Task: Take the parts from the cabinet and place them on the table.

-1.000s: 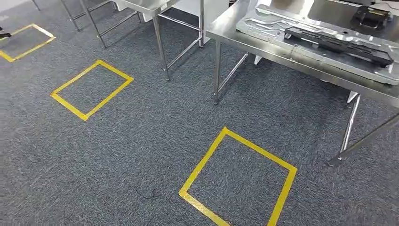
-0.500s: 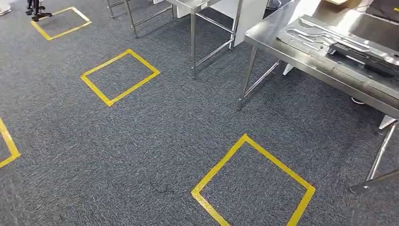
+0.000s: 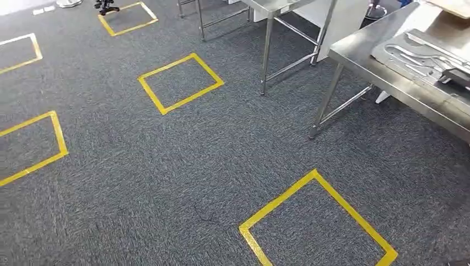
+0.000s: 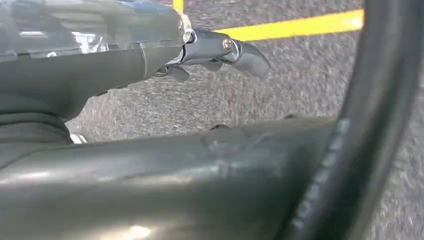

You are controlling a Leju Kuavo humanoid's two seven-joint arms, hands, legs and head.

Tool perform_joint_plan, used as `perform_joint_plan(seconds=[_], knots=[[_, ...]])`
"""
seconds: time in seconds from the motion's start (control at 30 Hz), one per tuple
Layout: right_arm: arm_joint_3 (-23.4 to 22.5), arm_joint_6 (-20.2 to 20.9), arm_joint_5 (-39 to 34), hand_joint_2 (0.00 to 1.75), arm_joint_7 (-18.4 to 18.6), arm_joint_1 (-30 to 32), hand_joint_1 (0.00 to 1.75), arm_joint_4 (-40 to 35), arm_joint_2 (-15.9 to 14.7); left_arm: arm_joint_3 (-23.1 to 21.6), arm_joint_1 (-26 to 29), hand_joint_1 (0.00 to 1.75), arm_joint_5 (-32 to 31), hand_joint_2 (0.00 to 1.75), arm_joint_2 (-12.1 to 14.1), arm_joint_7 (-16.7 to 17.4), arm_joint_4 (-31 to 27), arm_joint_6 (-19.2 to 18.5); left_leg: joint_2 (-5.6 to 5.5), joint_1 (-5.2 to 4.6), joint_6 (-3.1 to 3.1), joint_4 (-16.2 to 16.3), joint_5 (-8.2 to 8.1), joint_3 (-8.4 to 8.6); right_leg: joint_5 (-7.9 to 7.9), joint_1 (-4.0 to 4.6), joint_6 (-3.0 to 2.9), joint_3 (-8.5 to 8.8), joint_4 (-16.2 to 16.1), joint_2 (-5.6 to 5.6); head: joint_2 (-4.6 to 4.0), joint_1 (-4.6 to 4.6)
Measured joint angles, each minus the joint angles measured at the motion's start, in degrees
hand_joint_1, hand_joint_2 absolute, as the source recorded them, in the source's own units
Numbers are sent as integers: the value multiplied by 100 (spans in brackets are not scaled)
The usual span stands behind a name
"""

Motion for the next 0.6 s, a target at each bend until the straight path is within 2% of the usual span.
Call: perform_joint_plan(seconds=[0.03, 0.07, 0.1, 0.13, 0.23, 0.27, 0.3, 0.33, 0.4, 0.43, 0.47, 0.5, 0.53, 0.57, 0.6], knots=[[0, 2, 0, 0, 7, -4, 0, 0, 2, 0, 5, 0, 0, 0, 2, 0, 0, -2, 48, 2, 14, -512, 252, 273, -13, -3, 18, 24, 0, -69, 0, 0], [0, 2, 0, 0, 11, -4, 0, 0, 2, 0, 1, 0, 0, 0, 11, 0, 0, -7, 190, -4, 42, -1032, 455, 565, -28, -1, 40, 51, 0, -129, 0, 0], [0, 2, 0, 0, 17, -4, 0, 0, 2, 0, -10, 0, 0, 0, 11, 0, 0, -13, 469, -37, 92, -1391, 461, 731, -48, 25, 69, 78, 1, -181, 0, 0], [0, 2, 0, 0, 17, -4, 0, 2, 2, 0, -27, 0, 0, 0, 17, -2, 0, -15, 377, -67, 140, -1403, 478, 733, -73, 46, 114, 91, 7, -240, 0, 2], [-2, 2, 0, 0, 20, -62, 0, 2, 2, 0, 14, 0, 0, 0, 22, -4, 0, -15, 229, -92, 227, -1405, 476, 689, -77, 34, 200, 148, -26, -371, 0, 0], [-2, 2, 0, 0, 20, -74, 0, 2, 0, 0, 15, 0, 2, 0, 20, -4, 0, -15, 163, -18, 293, -1482, 538, 767, -119, 18, 248, 155, 2, -324, 0, 0], [-2, 4, 0, 0, 24, -65, 0, 4, -2, 0, 14, 0, 20, 0, 20, -4, 0, -15, 128, -32, 308, -1505, 553, 769, -231, 5, 268, 113, 142, 2, 0, 4], [-2, 7, 2, 0, 24, -49, 0, 4, -2, 2, 3, 0, 33, 0, 20, -4, 0, -15, 81, -33, 352, -1503, 570, 751, -487, 1, 256, -75, 519, 202, 0, 2], [-4, 39, 6, 0, 24, -37, 0, 13, 0, 4, -25, 0, 52, 0, 20, -4, 0, -15, -38, -47, 369, -1502, 572, 734, -900, 2, 255, -525, 1418, 325, 0, 2], [-4, 46, 11, 0, 24, -25, 0, 18, 0, 4, -27, 0, 52, 0, 22, -4, 0, -15, -98, -54, 375, -1496, 568, 731, -982, 2, 255, -697, 1728, 340, 0, 2], [-4, 52, 15, 0, 26, -16, 0, 20, 0, 9, -25, 0, 57, 0, 22, -4, 0, -7, -180, -58, 374, -1490, 567, 736, -900, 0, 255, -765, 1794, 340, 0, 2], [-4, 55, 17, 0, 26, -12, 0, 20, 0, 11, -21, 0, 59, 0, 24, -4, 0, 2, -261, -58, 368, -1483, 563, 746, -673, -2, 251, -698, 1576, 342, 0, 2], [-4, 66, 17, 0, 26, -11, 0, 20, -2, 20, -14, 0, 61, 0, 24, -2, 0, 6, -333, -56, 353, -1472, 553, 757, -388, -5, 245, -537, 1178, 357, 0, 2], [-4, 72, 17, 0, 26, -11, 0, 20, -2, 24, -14, 0, 61, 0, 22, -2, 0, 11, -398, -55, 334, -1449, 541, 765, -97, -14, 230, -324, 680, 421, 0, 2], [-7, 79, 17, 0, 7, 4, 0, 22, -2, 26, -12, 0, 72, 0, 22, -28, 0, 2, -454, -49, 301, -1418, 519, 742, 74, -39, 206, -148, 213, 666, 0, 2]])
